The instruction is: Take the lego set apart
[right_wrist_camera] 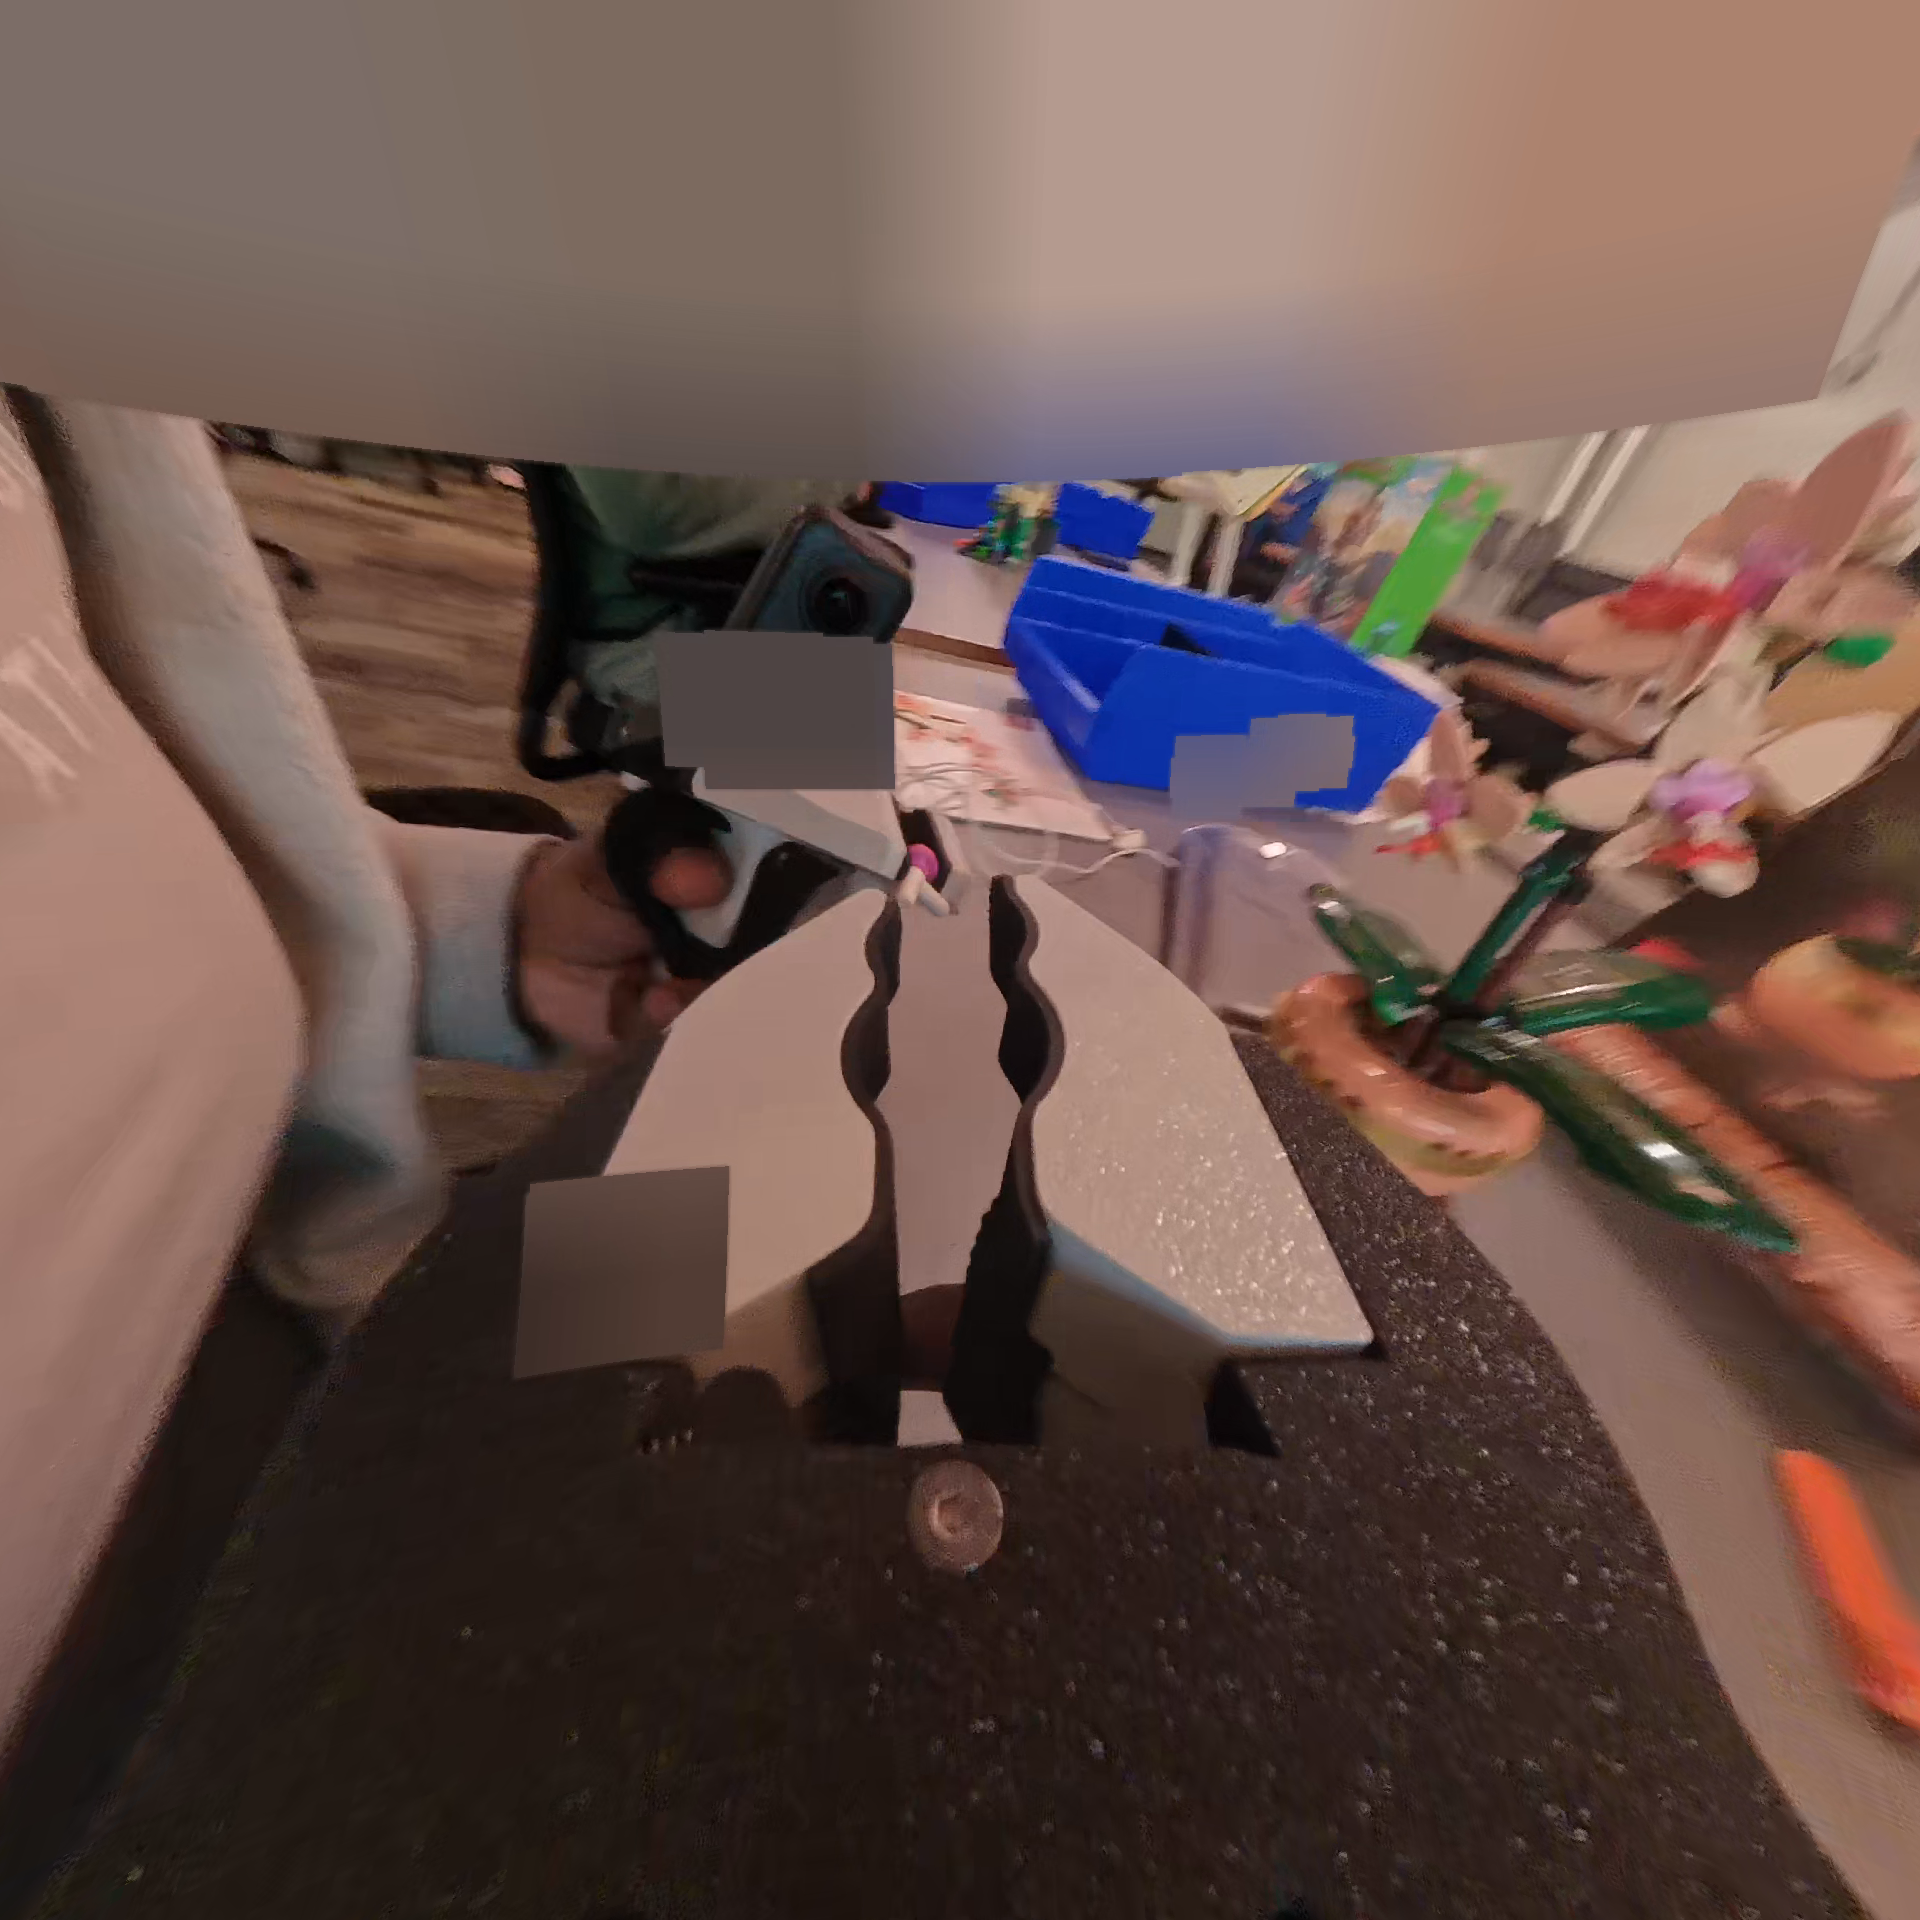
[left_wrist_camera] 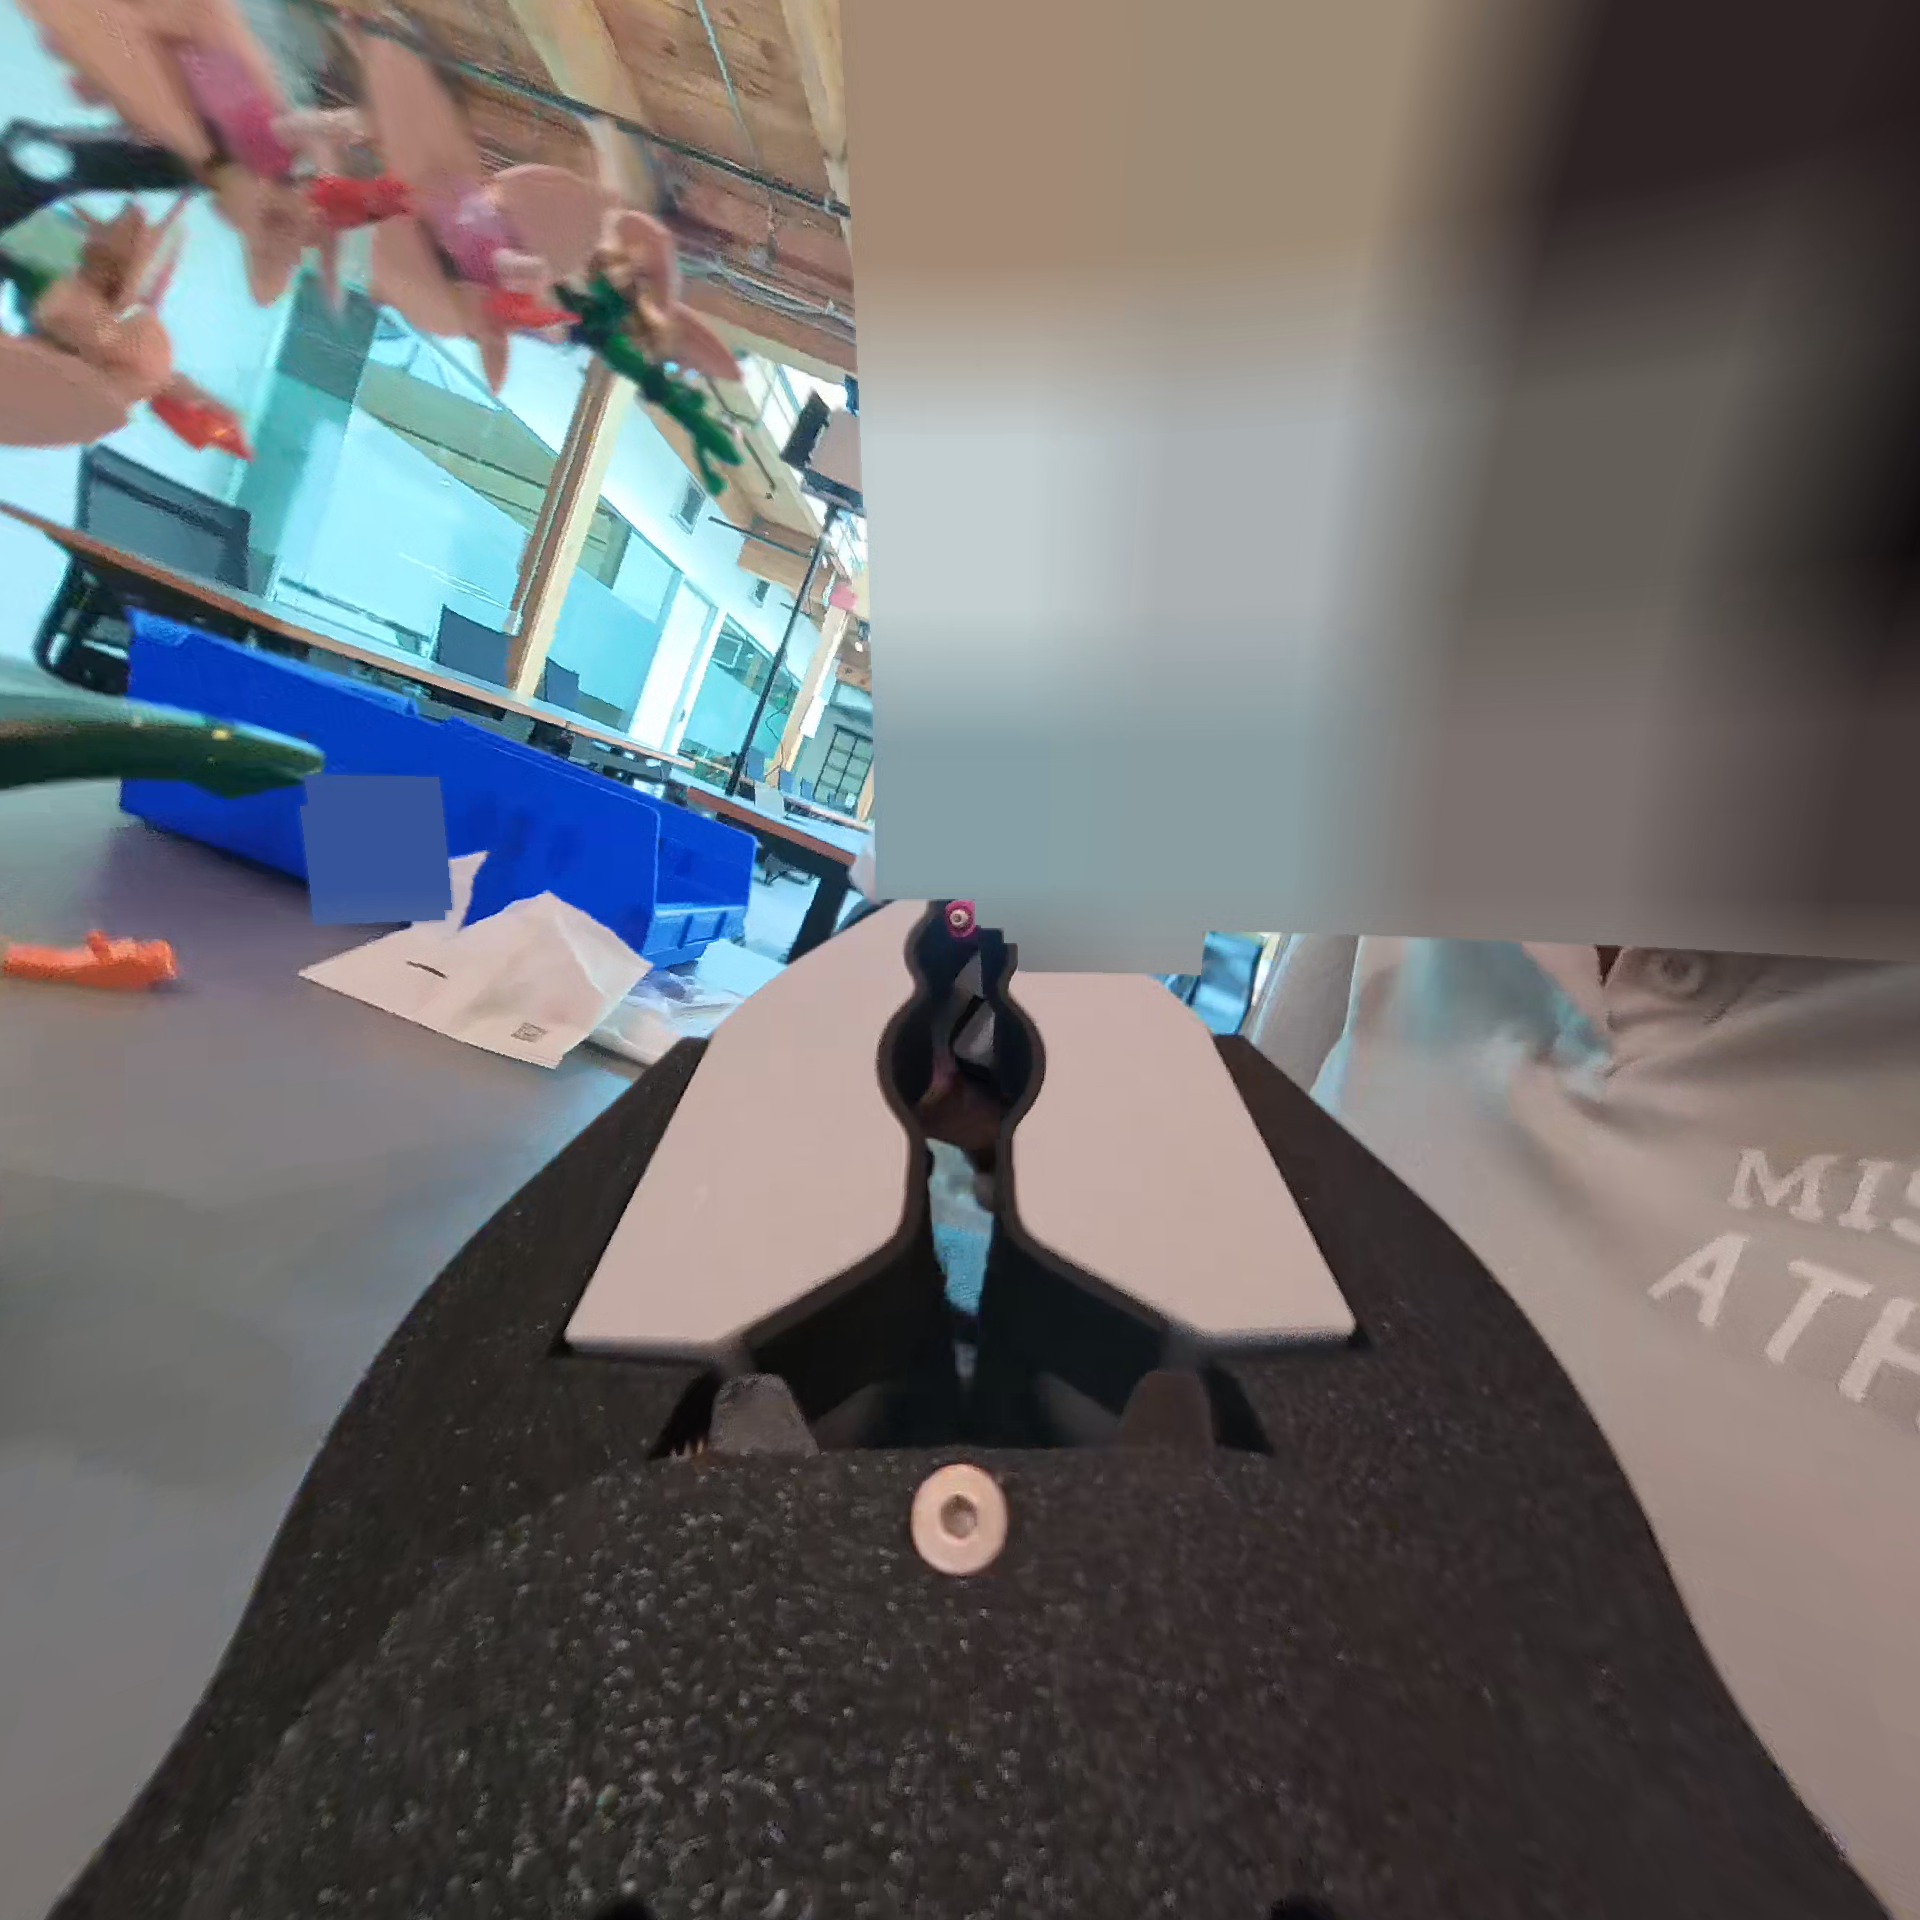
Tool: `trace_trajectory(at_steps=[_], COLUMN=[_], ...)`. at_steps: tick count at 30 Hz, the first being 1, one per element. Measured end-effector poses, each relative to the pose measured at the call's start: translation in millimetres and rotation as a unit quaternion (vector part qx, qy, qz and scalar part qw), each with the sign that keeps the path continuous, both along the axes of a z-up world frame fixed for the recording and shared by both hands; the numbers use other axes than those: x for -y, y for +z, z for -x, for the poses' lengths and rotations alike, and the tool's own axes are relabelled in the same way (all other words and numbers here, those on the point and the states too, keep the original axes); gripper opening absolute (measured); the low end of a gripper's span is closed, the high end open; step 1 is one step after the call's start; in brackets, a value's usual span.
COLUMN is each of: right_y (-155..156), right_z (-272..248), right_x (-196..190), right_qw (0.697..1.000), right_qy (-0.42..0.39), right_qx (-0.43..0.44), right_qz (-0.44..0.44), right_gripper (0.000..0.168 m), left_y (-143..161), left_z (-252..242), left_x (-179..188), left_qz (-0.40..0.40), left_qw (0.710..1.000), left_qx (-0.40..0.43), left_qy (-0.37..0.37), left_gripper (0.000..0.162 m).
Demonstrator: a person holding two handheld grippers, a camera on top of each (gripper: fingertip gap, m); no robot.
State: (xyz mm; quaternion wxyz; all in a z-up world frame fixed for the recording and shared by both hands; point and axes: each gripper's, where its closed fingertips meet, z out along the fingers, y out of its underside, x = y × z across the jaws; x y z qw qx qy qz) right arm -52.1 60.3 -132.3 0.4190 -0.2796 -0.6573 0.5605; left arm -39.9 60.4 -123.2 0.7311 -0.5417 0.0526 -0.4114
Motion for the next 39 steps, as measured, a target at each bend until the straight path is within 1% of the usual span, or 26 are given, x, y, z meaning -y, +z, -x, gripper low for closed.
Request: trace_trajectory(at_steps=[1, 2, 3, 4, 5, 6, 7, 8, 11, 13, 15, 17, 19, 23, 25, 27, 29, 32, 34, 37, 39], right_y=[-0.4, -0.1, 0.7, 3.8, 9.3, 13.1, 12.7, 11.2, 4.8, 4.5, 5.3, 5.3, 4.9, 5.9, 4.1, 1.6, -2.8, -9.7, -14.9, -22.9, -27.2], right_z=[-1.8, -4.9, -8.3, -11.8, -17.7, -19.7, -19.1, -19.9, -18.2, -18.7, -21.2, -20.4, -20.0, -20.0, -20.6, -23.7, -24.9, -27.3, -28.5, -27.5, -27.1], right_x=[1.8, 4.6, 7.1, 8.3, 10.1, 8.7, 6.9, 7.1, 10.7, 15.1, 18.0, 16.4, 13.9, 6.4, 0.5, -2.5, -7.4, -16.4, -22.7, -34.6, -39.5], right_qw=[0.999, 0.995, 0.986, 0.972, 0.952, 0.93, 0.914, 0.903, 0.897, 0.889, 0.878, 0.869, 0.867, 0.861, 0.863, 0.864, 0.878, 0.901, 0.914, 0.924, 0.926], right_qy=[0.02, 0.051, 0.088, 0.127, 0.176, 0.208, 0.227, 0.246, 0.258, 0.271, 0.291, 0.294, 0.295, 0.296, 0.291, 0.294, 0.286, 0.28, 0.28, 0.271, 0.268], right_qx=[0.024, 0.048, 0.076, 0.099, 0.116, 0.135, 0.153, 0.164, 0.171, 0.173, 0.169, 0.166, 0.157, 0.149, 0.148, 0.158, 0.168, 0.19, 0.201, 0.228, 0.239], right_qz=[0.034, 0.073, 0.118, 0.169, 0.221, 0.27, 0.3, 0.313, 0.317, 0.326, 0.34, 0.361, 0.369, 0.386, 0.387, 0.376, 0.345, 0.273, 0.213, 0.145, 0.113], right_gripper=[0.019, 0.018, 0.018, 0.017, 0.016, 0.015, 0.017, 0.017, 0.021, 0.021, 0.011, 0.01, 0.01, 0.01, 0.009, 0.009, 0.008, 0.008, 0.003, 0.003, 0.0], left_y=[1.3, 3.7, 5.9, 6.4, 6.5, 6.3, 6.0, 5.9, 7.0, 6.2, 5.4, 5.0, 4.5, 5.2, 3.3, 0.8, -2.4, -8.0, -10.9, -18.5, -22.1], left_z=[-2.4, -4.5, -5.7, -7.3, -7.8, -8.0, -9.2, -9.7, -10.7, -12.4, -13.4, -12.4, -12.0, -11.8, -12.6, -16.0, -17.4, -20.5, -23.3, -22.1, -21.9], left_x=[2.7, 6.3, 9.2, 11.5, 12.6, 12.9, 13.6, 13.4, 12.8, 12.1, 10.8, 9.1, 6.5, -1.5, -7.6, -11.1, -17.7, -27.0, -32.1, -43.3, -47.3], left_qz=[-0.009, -0.023, -0.031, -0.036, -0.04, -0.041, -0.043, -0.044, -0.05, -0.051, -0.054, -0.056, -0.057, -0.056, -0.049, -0.035, -0.012, 0.03, 0.056, 0.092, 0.093], left_qw=[1.0, 0.999, 0.998, 0.997, 0.997, 0.996, 0.995, 0.994, 0.993, 0.993, 0.992, 0.992, 0.992, 0.989, 0.988, 0.985, 0.983, 0.978, 0.971, 0.965, 0.965], left_qx=[-0.021, -0.035, -0.042, -0.051, -0.06, -0.066, -0.071, -0.075, -0.076, -0.075, -0.073, -0.068, -0.06, -0.018, -0.015, -0.017, -0.02, -0.058, -0.074, -0.108, -0.127], left_qy=[-0.004, -0.011, -0.022, -0.034, -0.04, -0.046, -0.054, -0.059, -0.07, -0.078, -0.084, -0.09, -0.101, -0.134, -0.143, -0.168, -0.182, -0.2, -0.221, -0.219, -0.21], left_gripper=[0.005, 0.005, 0.005, 0.005, 0.005, 0.005, 0.005, 0.005, 0.005, 0.005, 0.005, 0.005, 0.005, 0.005, 0.005, 0.005, 0.005, 0.005, 0.005, 0.005, 0.005])
